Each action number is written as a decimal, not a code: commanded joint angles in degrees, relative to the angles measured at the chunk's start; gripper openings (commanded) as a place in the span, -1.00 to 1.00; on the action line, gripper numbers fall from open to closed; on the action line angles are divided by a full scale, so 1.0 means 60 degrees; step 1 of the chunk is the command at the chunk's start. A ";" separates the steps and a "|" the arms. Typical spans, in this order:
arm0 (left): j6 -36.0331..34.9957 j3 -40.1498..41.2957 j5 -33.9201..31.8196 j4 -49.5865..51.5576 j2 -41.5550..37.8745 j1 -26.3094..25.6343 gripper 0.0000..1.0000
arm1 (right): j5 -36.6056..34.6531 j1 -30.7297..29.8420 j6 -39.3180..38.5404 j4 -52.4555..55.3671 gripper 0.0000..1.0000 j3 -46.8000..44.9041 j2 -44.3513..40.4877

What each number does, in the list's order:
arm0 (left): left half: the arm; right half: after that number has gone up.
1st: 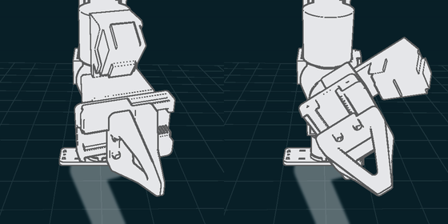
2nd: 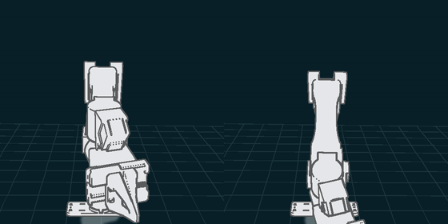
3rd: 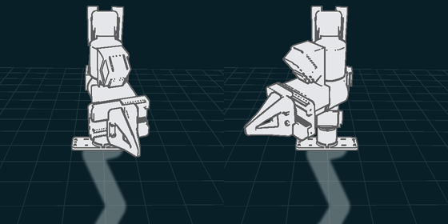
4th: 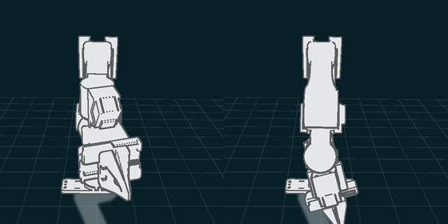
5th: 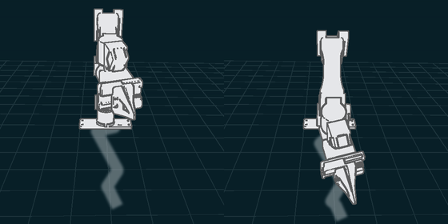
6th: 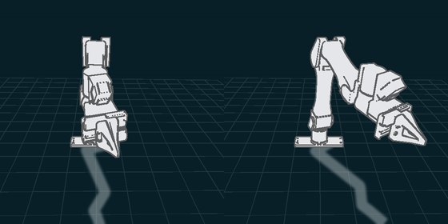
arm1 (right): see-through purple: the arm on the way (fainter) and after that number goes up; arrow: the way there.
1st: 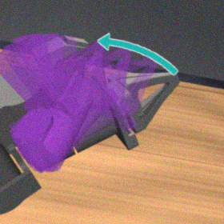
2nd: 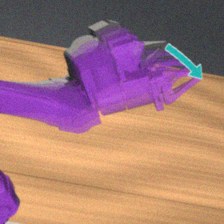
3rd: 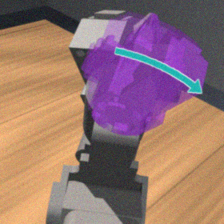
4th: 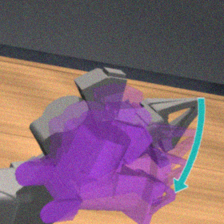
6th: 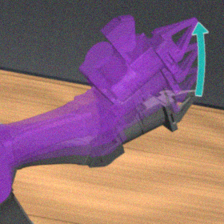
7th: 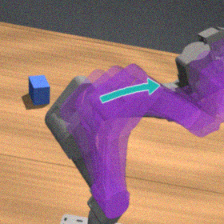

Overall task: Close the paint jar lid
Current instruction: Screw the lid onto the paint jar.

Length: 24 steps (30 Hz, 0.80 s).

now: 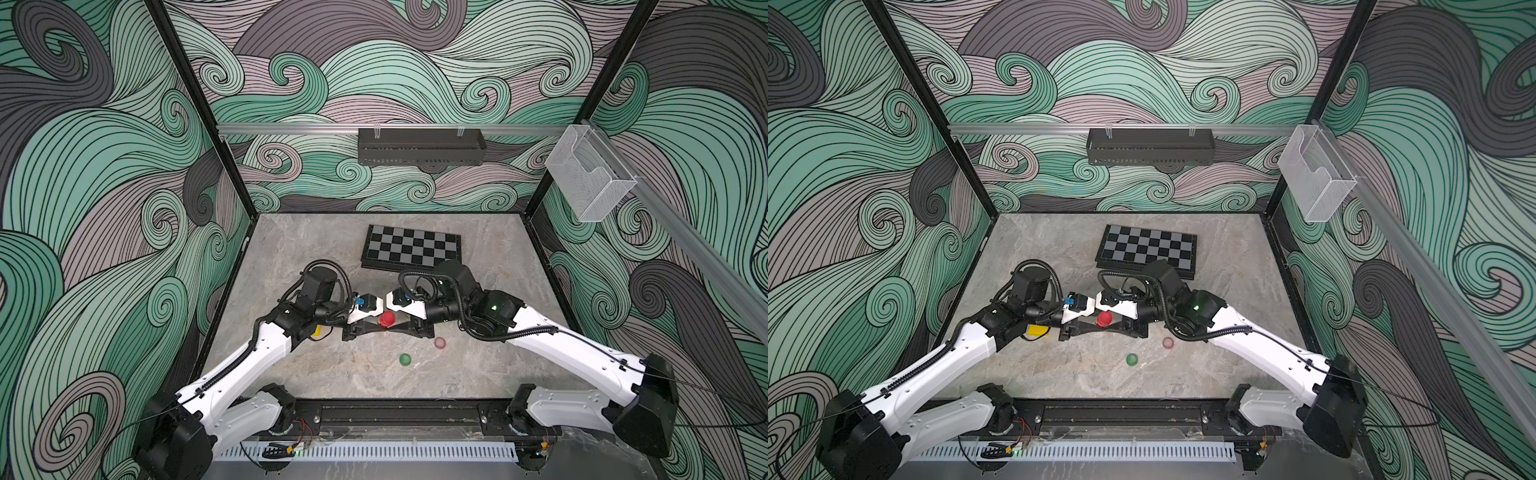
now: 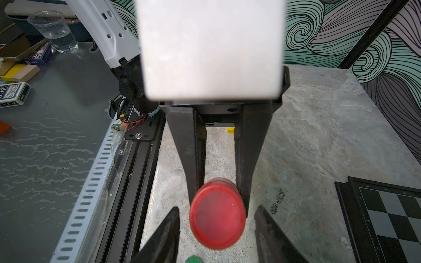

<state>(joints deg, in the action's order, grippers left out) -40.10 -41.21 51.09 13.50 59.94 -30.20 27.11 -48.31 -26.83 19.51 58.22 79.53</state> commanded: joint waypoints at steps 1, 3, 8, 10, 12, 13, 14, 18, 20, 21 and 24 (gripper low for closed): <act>-0.0312 -0.0402 0.0350 0.0204 0.0071 -0.0050 -0.46 | -0.0144 -0.0077 -0.0143 -0.0429 0.06 0.0224 0.0149; -0.0305 -0.0434 0.0357 0.0240 0.0113 -0.0048 -0.46 | -0.0198 -0.0106 -0.0126 -0.0453 0.06 0.0231 0.0149; -0.0305 -0.0484 0.0368 0.0299 0.0163 -0.0050 -0.46 | -0.0293 -0.0165 -0.0099 -0.0457 -0.13 0.0254 0.0165; -0.0304 -0.0472 0.0372 0.0299 0.0161 -0.0050 -0.46 | -0.0306 -0.0184 -0.0084 -0.0468 -0.25 0.0238 0.0176; -0.0308 -0.0484 0.0361 0.0299 0.0161 -0.0054 -0.46 | -0.0354 -0.0210 -0.0044 -0.0475 -0.35 0.0208 0.0178; -0.0308 -0.0496 0.0337 0.0299 0.0165 -0.0047 -0.46 | -0.0387 -0.0231 -0.0018 -0.0482 -0.39 0.0201 0.0179; -0.0305 -0.0510 0.0322 0.0299 0.0169 -0.0056 -0.46 | -0.0444 -0.0253 0.0032 -0.0483 -0.43 0.0178 0.0178; -0.0182 -0.0553 0.0124 0.0224 0.0104 -0.0042 -0.46 | -0.0913 -0.0388 0.0547 -0.0722 -0.61 0.0084 0.0248; -0.0063 -0.0505 0.0004 0.0050 0.0046 -0.0058 -0.47 | -0.1305 -0.0478 0.1070 -0.1010 -0.71 0.0023 0.0283; 0.0021 -0.0458 -0.0077 -0.0113 0.0008 -0.0042 -0.47 | -0.1572 -0.0515 0.1425 -0.1188 -0.71 -0.0005 0.0315; 0.0277 -0.0283 -0.0302 -0.0575 -0.0164 -0.0044 -0.47 | -0.2047 -0.0640 0.2582 -0.1651 -0.70 -0.0100 0.0419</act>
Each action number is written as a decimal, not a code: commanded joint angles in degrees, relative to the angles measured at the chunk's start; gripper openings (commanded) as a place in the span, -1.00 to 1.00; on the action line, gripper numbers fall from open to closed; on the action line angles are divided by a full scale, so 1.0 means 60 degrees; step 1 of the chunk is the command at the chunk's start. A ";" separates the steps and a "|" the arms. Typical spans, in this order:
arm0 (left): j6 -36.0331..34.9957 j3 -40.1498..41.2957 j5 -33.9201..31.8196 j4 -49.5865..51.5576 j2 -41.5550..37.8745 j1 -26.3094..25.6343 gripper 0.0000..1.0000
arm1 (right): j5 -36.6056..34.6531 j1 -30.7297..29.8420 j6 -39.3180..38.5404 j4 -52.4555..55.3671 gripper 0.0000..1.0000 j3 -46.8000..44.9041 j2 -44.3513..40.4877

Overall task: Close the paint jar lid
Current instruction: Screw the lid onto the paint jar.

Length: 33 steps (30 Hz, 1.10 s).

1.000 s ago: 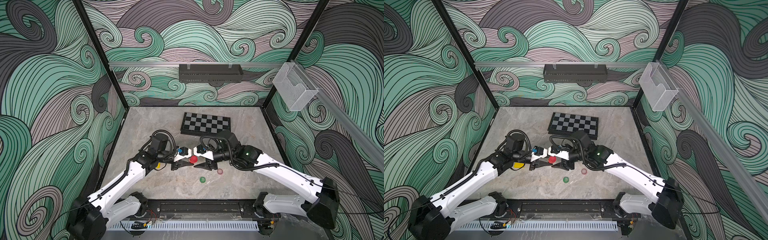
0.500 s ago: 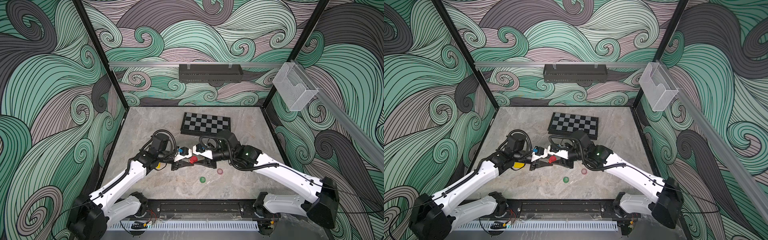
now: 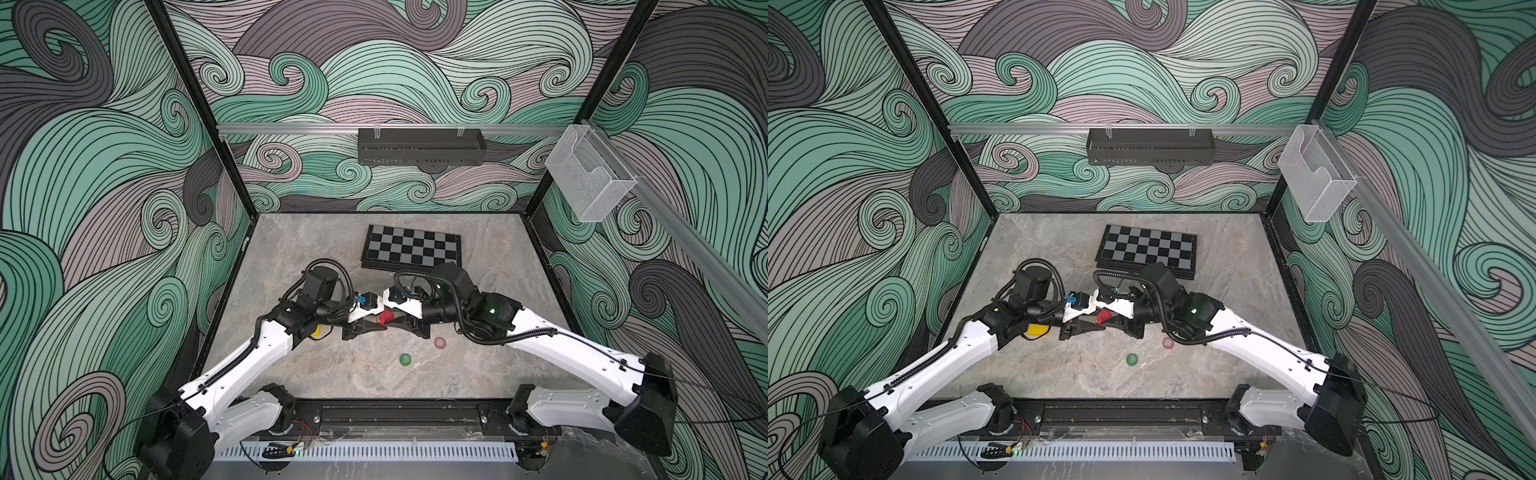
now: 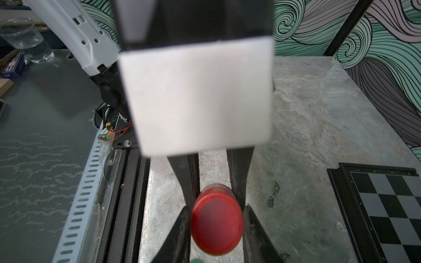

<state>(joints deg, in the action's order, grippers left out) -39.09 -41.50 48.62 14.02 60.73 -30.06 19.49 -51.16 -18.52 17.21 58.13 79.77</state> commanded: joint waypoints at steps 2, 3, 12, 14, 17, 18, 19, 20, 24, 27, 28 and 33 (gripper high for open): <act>0.0302 -0.0105 -0.0081 -0.1001 -0.0428 -0.0071 -0.47 | -0.1191 -0.0276 0.1910 -0.1502 -0.71 -0.0130 0.0467; 0.0392 -0.0031 -0.0189 -0.1162 -0.0491 -0.0064 -0.47 | -0.1488 -0.0351 0.2271 -0.1596 -0.73 -0.0144 0.0516; 0.0859 0.0375 -0.0939 -0.2150 -0.0860 -0.0072 -0.47 | -0.3823 -0.1215 0.5853 -0.1691 -0.76 0.0089 0.0936; 0.0889 0.0421 -0.0990 -0.2218 -0.0892 -0.0072 -0.47 | -0.4363 -0.1471 0.6515 -0.1522 -0.76 0.0234 0.1080; 0.0918 0.0427 -0.1065 -0.2264 -0.0908 -0.0073 -0.47 | -0.5173 -0.1935 0.7309 -0.1326 -0.78 0.0515 0.1364; 0.0919 0.0436 -0.1087 -0.2278 -0.0907 -0.0075 -0.47 | -0.5445 -0.2076 0.7598 -0.1226 -0.78 0.0613 0.1469; 0.0930 0.0443 -0.1125 -0.2289 -0.0908 -0.0072 -0.47 | -0.5637 -0.2177 0.7877 -0.1096 -0.78 0.0712 0.1584; 0.0934 0.0452 -0.1140 -0.2293 -0.0907 -0.0073 -0.47 | -0.5819 -0.2284 0.8242 -0.0960 -0.79 0.0831 0.1683; 0.0932 0.0469 -0.1167 -0.2322 -0.0929 -0.0080 -0.47 | -0.6213 -0.2529 0.9220 -0.0652 -0.81 0.1139 0.1951; 0.0933 0.0466 -0.1201 -0.2337 -0.0932 -0.0069 -0.47 | -0.6148 -0.2577 0.9528 -0.0496 -0.77 0.1399 0.2163; 0.0940 0.0467 -0.1215 -0.2337 -0.0936 -0.0062 -0.47 | -0.6045 -0.2577 0.9533 -0.0463 -0.77 0.1476 0.2215; 0.0914 0.0469 -0.1223 -0.2288 -0.0976 -0.0065 -0.47 | -0.5598 -0.2589 0.9449 -0.0666 -0.69 0.1527 0.2248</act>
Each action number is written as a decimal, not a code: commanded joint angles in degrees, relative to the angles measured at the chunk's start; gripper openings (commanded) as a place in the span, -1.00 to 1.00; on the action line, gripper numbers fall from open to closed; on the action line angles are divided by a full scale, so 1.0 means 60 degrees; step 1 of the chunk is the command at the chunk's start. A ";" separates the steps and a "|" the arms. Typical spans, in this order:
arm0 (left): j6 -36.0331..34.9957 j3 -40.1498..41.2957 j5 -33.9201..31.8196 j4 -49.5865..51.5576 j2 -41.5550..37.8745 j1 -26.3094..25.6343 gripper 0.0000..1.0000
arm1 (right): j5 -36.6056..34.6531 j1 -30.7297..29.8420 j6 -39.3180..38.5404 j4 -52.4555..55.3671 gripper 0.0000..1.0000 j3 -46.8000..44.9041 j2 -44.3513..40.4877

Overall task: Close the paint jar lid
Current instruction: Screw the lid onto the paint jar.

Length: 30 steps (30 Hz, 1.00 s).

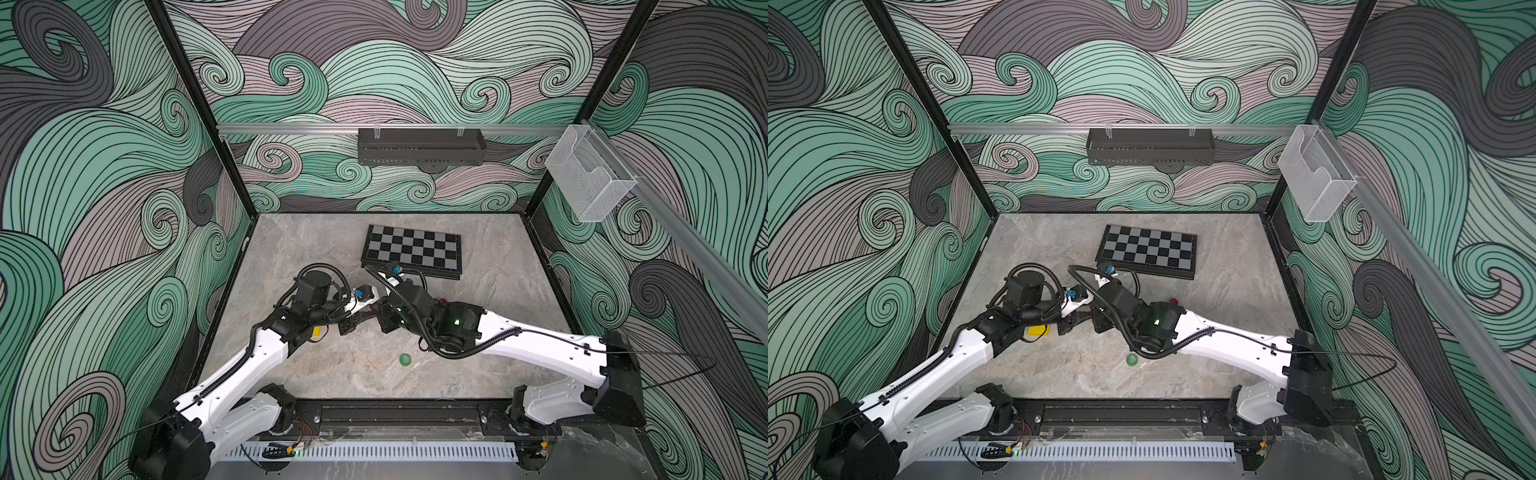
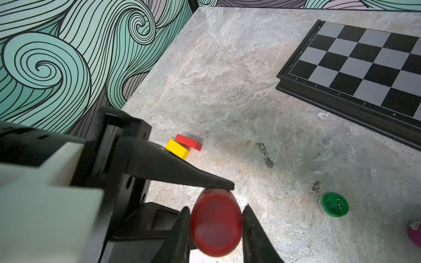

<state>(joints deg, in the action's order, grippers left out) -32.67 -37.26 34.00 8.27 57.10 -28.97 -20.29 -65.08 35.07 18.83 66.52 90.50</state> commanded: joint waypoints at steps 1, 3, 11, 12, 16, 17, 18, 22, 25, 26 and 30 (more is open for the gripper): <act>-0.0180 -0.0247 0.1223 -0.1286 -0.0355 -0.0250 -0.47 | 0.1103 -0.0257 0.0337 -0.1005 -0.63 0.0092 0.0411; -0.0195 -0.0279 0.1220 -0.1171 -0.0368 -0.0254 -0.47 | 0.1350 -0.0208 -0.0220 -0.1042 -0.42 0.0065 0.0256; -0.0196 -0.0401 0.1115 -0.0678 -0.0356 -0.0243 -0.47 | 0.3092 0.0780 -0.3322 -0.1786 0.32 -0.1293 -0.1663; -0.0195 -0.0406 0.1134 -0.0655 -0.0342 -0.0240 -0.47 | 0.3320 0.0965 -0.3773 -0.1929 0.38 -0.1526 -0.1943; -0.0286 -0.0448 0.1366 -0.0434 -0.0281 -0.0247 -0.47 | 0.5018 0.1938 -0.5245 -0.2316 0.67 -0.2427 -0.3041; -0.0360 -0.0467 0.1500 -0.0324 -0.0252 -0.0240 -0.47 | 0.5565 0.2305 -0.5454 -0.2352 0.70 -0.2592 -0.3234; -0.0430 -0.0515 0.1620 -0.0198 -0.0237 -0.0240 -0.47 | 0.6212 0.2597 -0.5638 -0.2400 0.74 -0.2727 -0.3372; -0.0893 -0.0758 0.2420 0.0576 0.0008 -0.0240 -0.47 | 0.8478 0.3445 -0.6886 -0.2369 0.83 -0.3027 -0.3723; -0.1331 -0.1007 0.3087 0.1213 0.0290 -0.0240 -0.47 | 0.9601 0.3661 -0.7885 -0.2373 0.82 -0.3143 -0.3778; -0.1463 -0.1084 0.3278 0.1423 0.0384 -0.0240 -0.47 | 0.9937 0.3695 -0.8243 -0.2432 0.80 -0.3208 -0.3763; -0.1832 -0.1316 0.3752 0.2083 0.0675 -0.0240 -0.47 | 1.0364 0.3715 -0.9440 -0.2400 0.73 -0.3123 -0.3546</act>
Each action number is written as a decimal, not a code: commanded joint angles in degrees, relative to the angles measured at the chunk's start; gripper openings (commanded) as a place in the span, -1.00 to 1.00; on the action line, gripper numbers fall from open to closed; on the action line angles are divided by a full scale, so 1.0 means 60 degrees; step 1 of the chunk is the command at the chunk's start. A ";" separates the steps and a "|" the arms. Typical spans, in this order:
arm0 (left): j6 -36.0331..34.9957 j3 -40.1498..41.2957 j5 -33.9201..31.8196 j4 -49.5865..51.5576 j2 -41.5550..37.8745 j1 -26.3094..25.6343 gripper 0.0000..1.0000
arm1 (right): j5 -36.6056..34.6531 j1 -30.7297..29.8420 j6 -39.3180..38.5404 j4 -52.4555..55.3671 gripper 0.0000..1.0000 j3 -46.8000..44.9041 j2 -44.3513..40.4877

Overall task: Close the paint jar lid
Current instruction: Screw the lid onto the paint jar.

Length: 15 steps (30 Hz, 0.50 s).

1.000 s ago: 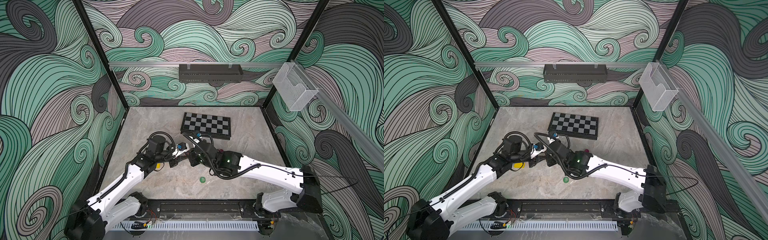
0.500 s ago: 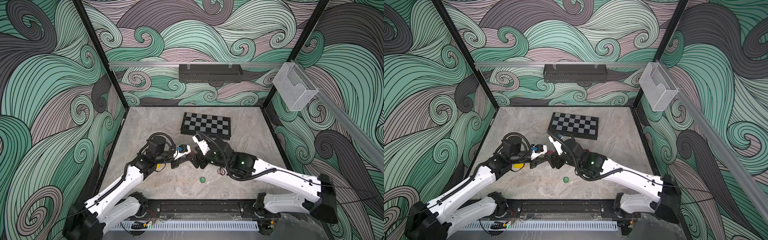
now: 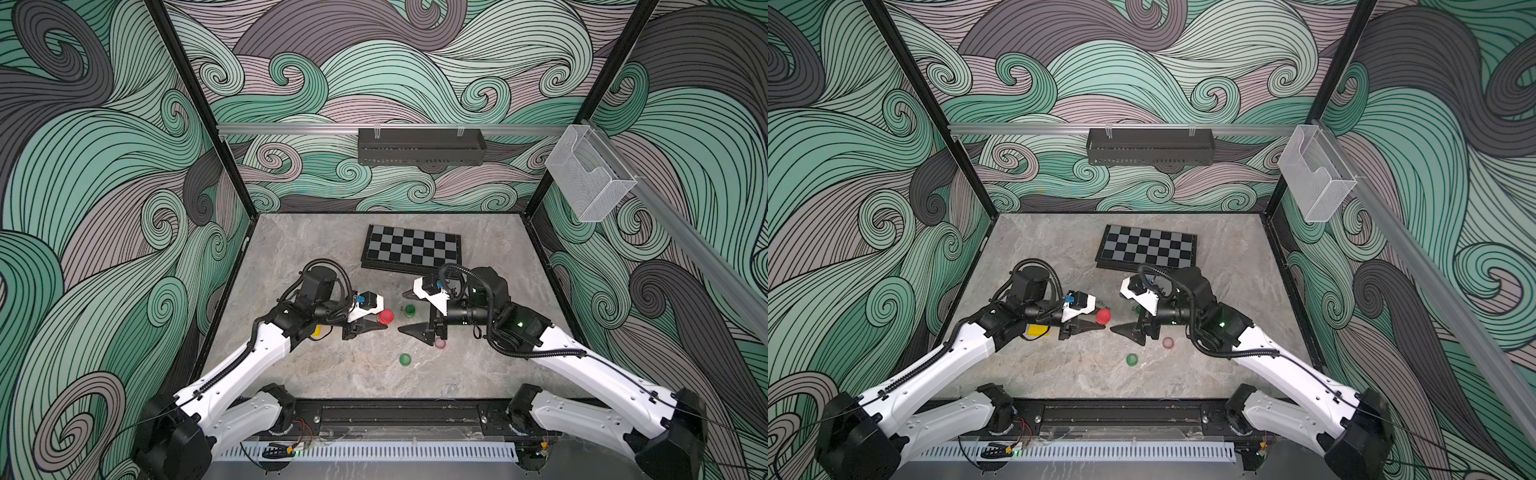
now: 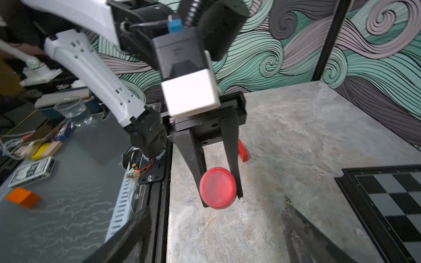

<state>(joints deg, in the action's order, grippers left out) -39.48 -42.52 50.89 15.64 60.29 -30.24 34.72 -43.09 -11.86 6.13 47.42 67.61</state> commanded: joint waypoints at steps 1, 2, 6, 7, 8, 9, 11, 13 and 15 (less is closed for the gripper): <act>-0.0801 -0.0482 0.1035 0.0970 0.0225 -0.0027 -0.47 | 0.1185 0.0054 -0.1812 -0.0193 0.70 0.0210 0.0382; -0.0881 -0.0527 0.1093 0.1107 0.0278 -0.0021 -0.47 | 0.1206 0.0056 -0.2032 -0.0035 0.64 0.0377 0.0506; -0.1020 -0.0626 0.1149 0.1290 0.0412 -0.0029 -0.47 | 0.1289 0.0022 -0.2744 0.0735 0.44 0.0952 0.1100; -0.1022 -0.0621 0.1149 0.1310 0.0425 -0.0032 -0.47 | 0.1312 0.0028 -0.2822 0.0838 0.39 0.1040 0.1259; -0.1040 -0.0623 0.1142 0.1331 0.0425 -0.0029 -0.46 | 0.1318 0.0033 -0.2899 0.0854 0.36 0.1079 0.1364; -0.1047 -0.0634 0.1146 0.1326 0.0427 -0.0029 -0.47 | 0.1283 0.0012 -0.2929 0.0828 0.32 0.1105 0.1457; -0.1059 -0.0624 0.1106 0.1319 0.0411 -0.0029 -0.46 | 0.1188 -0.0065 -0.3106 0.0801 0.26 0.1118 0.1596; -0.1071 -0.0625 0.1068 0.1301 0.0425 -0.0028 -0.46 | 0.1172 -0.0154 -0.3290 0.0871 0.23 0.1120 0.1700; -0.1084 -0.0632 0.1055 0.1304 0.0440 -0.0029 -0.46 | 0.1114 -0.0252 -0.3449 0.0937 0.23 0.1156 0.1805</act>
<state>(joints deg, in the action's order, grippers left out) -43.44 -43.51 55.16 22.28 62.67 -30.24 40.36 -43.77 -27.55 10.85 52.77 77.01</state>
